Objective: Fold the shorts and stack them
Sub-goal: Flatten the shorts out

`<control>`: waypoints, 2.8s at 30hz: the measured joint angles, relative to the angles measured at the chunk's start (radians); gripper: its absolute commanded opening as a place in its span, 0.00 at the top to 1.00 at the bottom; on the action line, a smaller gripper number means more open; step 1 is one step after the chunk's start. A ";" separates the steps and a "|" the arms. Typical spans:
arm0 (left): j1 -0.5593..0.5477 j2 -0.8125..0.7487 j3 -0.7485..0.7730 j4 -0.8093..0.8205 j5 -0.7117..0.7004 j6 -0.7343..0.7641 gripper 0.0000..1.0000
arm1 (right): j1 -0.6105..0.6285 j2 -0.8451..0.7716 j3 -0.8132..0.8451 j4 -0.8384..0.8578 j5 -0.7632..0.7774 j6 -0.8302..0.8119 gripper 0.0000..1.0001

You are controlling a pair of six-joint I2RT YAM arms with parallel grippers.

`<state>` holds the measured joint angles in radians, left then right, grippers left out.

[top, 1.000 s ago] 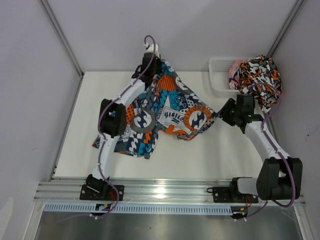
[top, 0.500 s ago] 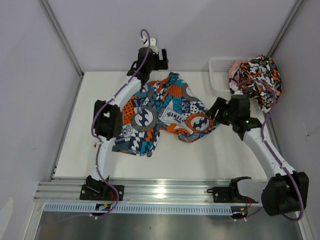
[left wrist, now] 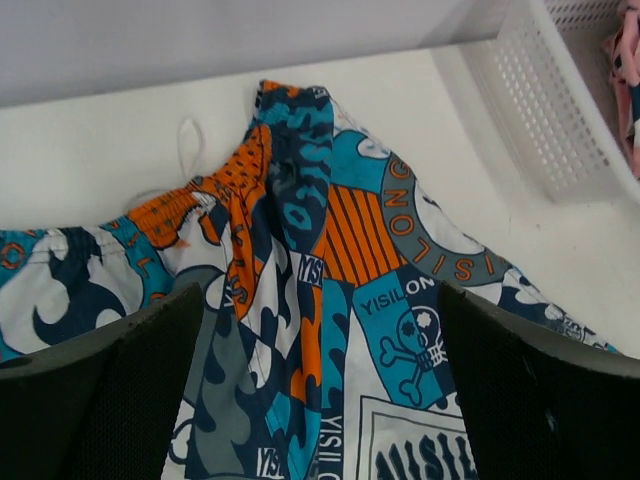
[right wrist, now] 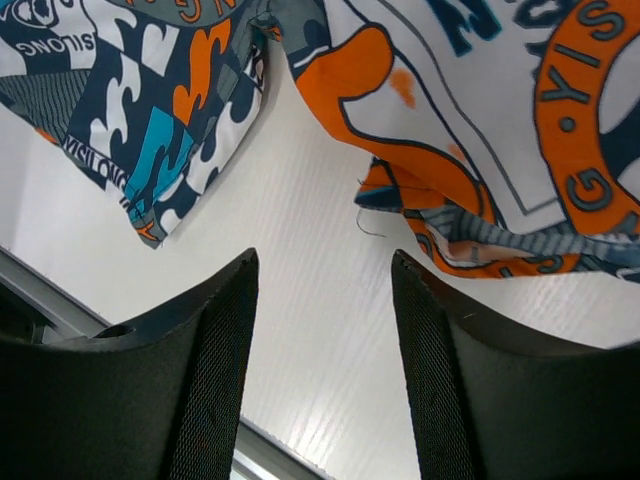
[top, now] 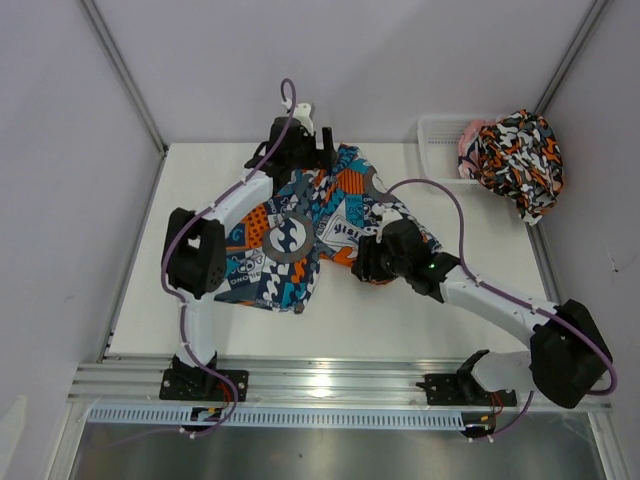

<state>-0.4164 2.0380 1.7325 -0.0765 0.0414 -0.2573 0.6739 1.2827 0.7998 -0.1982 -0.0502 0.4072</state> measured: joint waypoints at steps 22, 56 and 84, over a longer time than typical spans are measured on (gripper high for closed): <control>0.013 0.297 0.162 -0.135 0.085 -0.178 0.02 | 0.085 0.279 0.019 0.202 0.250 0.025 0.67; 0.031 0.429 0.317 -0.226 0.081 -0.223 0.02 | 0.404 0.147 -0.110 0.167 -0.084 0.046 0.46; 0.249 0.108 0.143 -0.299 -0.028 -0.175 0.01 | -0.137 -0.054 -0.123 0.076 -0.055 0.188 0.55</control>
<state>-0.1669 2.1464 1.8751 -0.3752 0.0135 -0.4324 0.5369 1.2285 0.6765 -0.1226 -0.1055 0.5949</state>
